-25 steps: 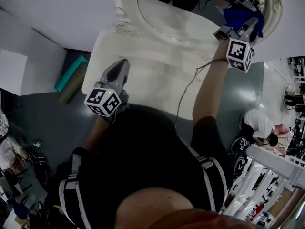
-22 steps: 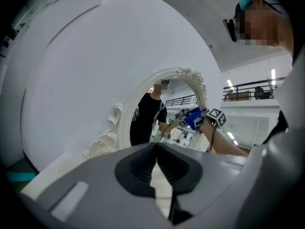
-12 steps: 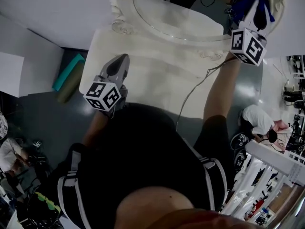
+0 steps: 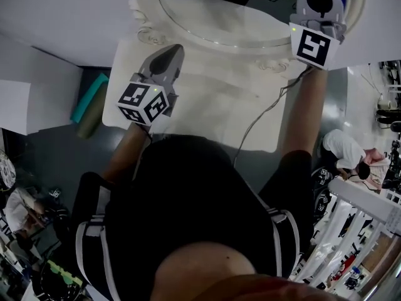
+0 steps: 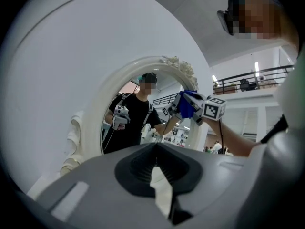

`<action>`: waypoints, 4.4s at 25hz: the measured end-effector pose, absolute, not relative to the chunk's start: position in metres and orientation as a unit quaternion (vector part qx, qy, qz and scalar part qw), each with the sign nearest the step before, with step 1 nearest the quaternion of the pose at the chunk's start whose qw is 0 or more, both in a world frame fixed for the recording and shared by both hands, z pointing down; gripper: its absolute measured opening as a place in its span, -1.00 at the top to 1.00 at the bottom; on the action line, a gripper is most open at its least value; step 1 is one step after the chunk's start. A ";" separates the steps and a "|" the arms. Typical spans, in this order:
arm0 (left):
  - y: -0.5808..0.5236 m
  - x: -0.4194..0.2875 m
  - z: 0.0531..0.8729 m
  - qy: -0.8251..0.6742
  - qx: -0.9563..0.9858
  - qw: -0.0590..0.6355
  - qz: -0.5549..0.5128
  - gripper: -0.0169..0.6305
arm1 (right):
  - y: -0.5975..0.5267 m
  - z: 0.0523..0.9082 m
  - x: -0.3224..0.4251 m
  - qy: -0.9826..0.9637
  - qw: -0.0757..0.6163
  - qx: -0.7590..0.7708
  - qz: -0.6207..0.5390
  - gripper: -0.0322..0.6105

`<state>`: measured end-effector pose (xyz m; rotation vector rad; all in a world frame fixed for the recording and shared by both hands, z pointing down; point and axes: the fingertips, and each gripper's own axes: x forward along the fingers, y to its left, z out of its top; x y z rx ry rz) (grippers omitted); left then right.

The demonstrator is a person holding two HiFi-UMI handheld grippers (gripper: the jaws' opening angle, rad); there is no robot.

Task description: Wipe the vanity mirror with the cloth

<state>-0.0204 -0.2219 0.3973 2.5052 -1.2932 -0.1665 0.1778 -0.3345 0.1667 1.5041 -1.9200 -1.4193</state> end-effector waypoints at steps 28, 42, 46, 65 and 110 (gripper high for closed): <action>-0.258 0.072 0.407 -0.436 0.886 0.152 -0.036 0.91 | -0.335 0.379 0.148 -0.699 0.302 0.367 -0.534 0.79; -0.246 0.071 0.424 -0.445 0.879 0.167 -0.020 0.92 | -0.331 0.540 0.165 -0.742 0.403 0.305 -0.440 0.79; -0.244 0.070 0.430 -0.449 0.877 0.173 -0.015 0.91 | -0.330 0.584 0.171 -0.760 0.459 0.279 -0.366 0.79; -0.215 0.040 0.440 -0.453 0.870 0.194 -0.014 0.91 | -0.315 0.661 0.180 -0.730 0.651 0.169 -0.122 0.79; -0.103 -0.038 0.420 -0.410 0.895 0.166 -0.050 0.91 | -0.071 0.408 0.124 -0.763 -0.120 0.632 0.061 0.79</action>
